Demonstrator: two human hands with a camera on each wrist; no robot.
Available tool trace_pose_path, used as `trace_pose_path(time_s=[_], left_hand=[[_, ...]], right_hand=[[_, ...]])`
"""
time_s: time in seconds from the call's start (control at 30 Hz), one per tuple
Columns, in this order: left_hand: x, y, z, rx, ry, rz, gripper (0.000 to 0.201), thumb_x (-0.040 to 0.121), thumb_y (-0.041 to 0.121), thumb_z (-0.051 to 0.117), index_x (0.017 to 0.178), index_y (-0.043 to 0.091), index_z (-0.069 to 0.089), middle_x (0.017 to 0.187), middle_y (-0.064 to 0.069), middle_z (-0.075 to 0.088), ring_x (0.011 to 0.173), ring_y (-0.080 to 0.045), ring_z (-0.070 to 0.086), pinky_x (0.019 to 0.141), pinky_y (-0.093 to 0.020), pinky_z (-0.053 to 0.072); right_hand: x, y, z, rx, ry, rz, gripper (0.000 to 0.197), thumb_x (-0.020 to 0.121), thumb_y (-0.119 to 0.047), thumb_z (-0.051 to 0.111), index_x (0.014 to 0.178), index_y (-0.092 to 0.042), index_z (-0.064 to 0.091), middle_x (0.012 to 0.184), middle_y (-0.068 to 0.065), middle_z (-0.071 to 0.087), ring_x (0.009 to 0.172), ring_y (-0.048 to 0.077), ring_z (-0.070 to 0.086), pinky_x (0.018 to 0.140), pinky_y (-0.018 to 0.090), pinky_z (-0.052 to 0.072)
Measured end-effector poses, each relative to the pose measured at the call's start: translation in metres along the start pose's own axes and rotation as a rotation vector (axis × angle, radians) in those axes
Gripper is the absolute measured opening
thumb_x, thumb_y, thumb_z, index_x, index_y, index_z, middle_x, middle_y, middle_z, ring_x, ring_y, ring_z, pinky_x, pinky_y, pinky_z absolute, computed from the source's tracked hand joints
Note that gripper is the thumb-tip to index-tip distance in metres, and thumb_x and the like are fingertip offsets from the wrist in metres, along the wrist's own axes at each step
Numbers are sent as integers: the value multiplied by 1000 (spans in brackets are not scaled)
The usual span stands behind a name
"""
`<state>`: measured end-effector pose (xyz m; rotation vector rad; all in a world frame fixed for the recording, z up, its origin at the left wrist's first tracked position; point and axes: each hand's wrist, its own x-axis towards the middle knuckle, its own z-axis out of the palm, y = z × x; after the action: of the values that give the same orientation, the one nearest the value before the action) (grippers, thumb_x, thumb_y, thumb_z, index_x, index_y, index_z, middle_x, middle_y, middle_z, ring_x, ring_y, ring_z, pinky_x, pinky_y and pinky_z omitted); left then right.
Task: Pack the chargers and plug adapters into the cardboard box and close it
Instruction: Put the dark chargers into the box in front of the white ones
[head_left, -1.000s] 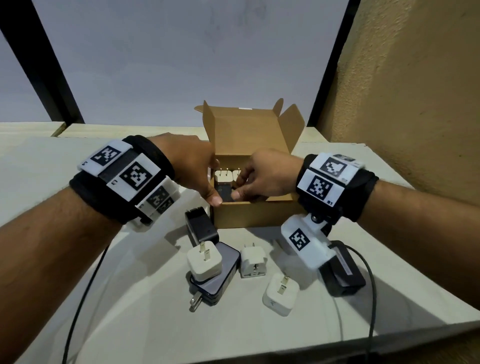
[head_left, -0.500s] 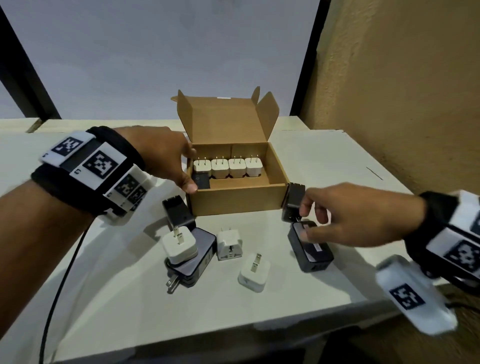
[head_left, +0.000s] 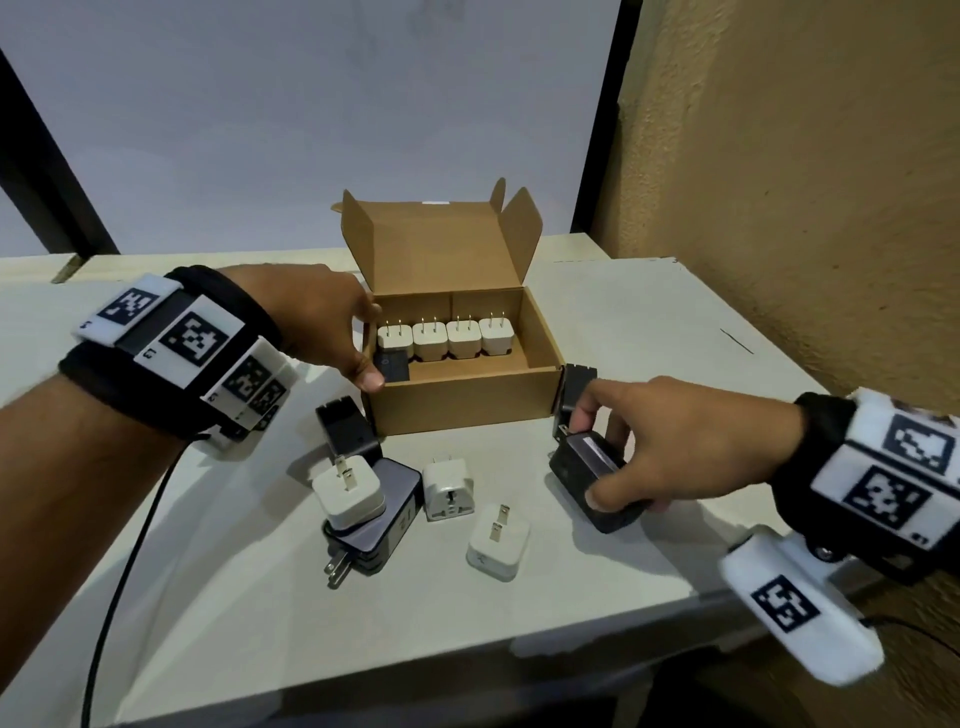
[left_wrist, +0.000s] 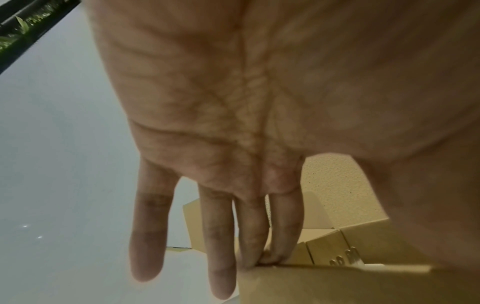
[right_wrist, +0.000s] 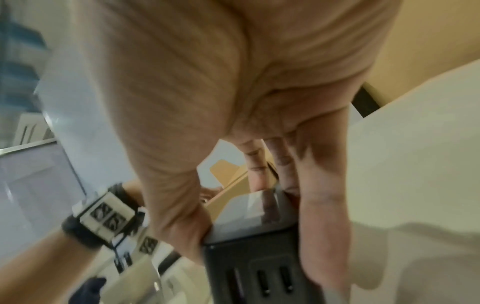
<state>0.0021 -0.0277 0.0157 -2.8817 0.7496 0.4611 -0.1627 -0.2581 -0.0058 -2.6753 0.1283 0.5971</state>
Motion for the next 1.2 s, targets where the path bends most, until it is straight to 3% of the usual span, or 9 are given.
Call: trace_pose_path(time_s=[0.17, 0.27, 0.37, 0.57, 0.63, 0.83, 0.97, 1.07, 1.2], left_hand=[[-2, 0, 0, -5, -8, 4, 91, 69, 58, 68, 145, 20, 35, 152, 5, 33, 133, -22, 39, 106, -34, 30], [-2, 1, -1, 0, -2, 3, 90, 70, 58, 68, 145, 20, 35, 150, 3, 36, 130, -22, 42, 103, -33, 32], [-2, 2, 0, 9, -4, 0, 89, 70, 58, 67, 145, 20, 35, 150, 2, 37, 130, -23, 42, 103, -33, 33], [-4, 3, -1, 13, -2, -13, 89, 71, 58, 67, 145, 21, 35, 146, 1, 42, 132, -22, 40, 104, -33, 31], [-3, 2, 0, 8, -2, -11, 90, 70, 59, 68, 145, 21, 35, 146, 1, 42, 131, -22, 41, 104, -33, 31], [-1, 0, 1, -17, 7, -11, 88, 70, 58, 68, 143, 21, 37, 142, -2, 48, 126, -24, 45, 101, -33, 34], [-1, 0, 2, -20, 11, -22, 90, 68, 58, 70, 143, 22, 38, 141, 0, 49, 126, -23, 46, 99, -32, 35], [1, -1, 1, -29, 11, -24, 92, 66, 58, 71, 143, 21, 38, 140, -1, 50, 124, -23, 47, 98, -32, 36], [2, -6, 4, -27, 26, -18, 94, 62, 62, 72, 142, 24, 40, 137, 1, 52, 121, -21, 50, 95, -32, 37]], right_hand=[[2, 7, -26, 576, -67, -75, 50, 72, -3, 79, 114, -17, 55, 96, 18, 67, 79, 34, 70, 71, 44, 61], [8, 11, -39, 794, -111, -134, 59, 69, -3, 70, 122, -23, 54, 89, 19, 65, 85, 37, 65, 71, 43, 60], [19, 9, -44, 883, -97, -174, 63, 72, -2, 63, 125, -35, 57, 104, 21, 64, 90, 37, 60, 69, 39, 59], [55, -26, -39, 1128, -105, -191, 31, 82, -16, 67, 110, -16, 53, 93, 14, 59, 79, 30, 55, 61, 39, 58], [70, -42, -39, 1106, -36, -217, 37, 81, -14, 70, 113, -16, 51, 87, 12, 64, 62, 24, 65, 68, 43, 57], [106, -77, -28, 724, 166, -163, 48, 75, -15, 79, 112, -31, 54, 103, 9, 66, 93, 26, 67, 79, 41, 56], [114, -84, -20, 471, 173, -88, 46, 78, -23, 78, 115, -28, 52, 101, 0, 58, 93, 21, 63, 73, 37, 60], [118, -85, -15, 337, 152, -49, 52, 77, -31, 78, 121, -28, 51, 103, -1, 59, 90, 18, 60, 64, 28, 53], [121, -87, -10, 192, 183, -25, 62, 78, -41, 75, 130, -17, 51, 111, 0, 58, 98, 18, 54, 77, 27, 40]])
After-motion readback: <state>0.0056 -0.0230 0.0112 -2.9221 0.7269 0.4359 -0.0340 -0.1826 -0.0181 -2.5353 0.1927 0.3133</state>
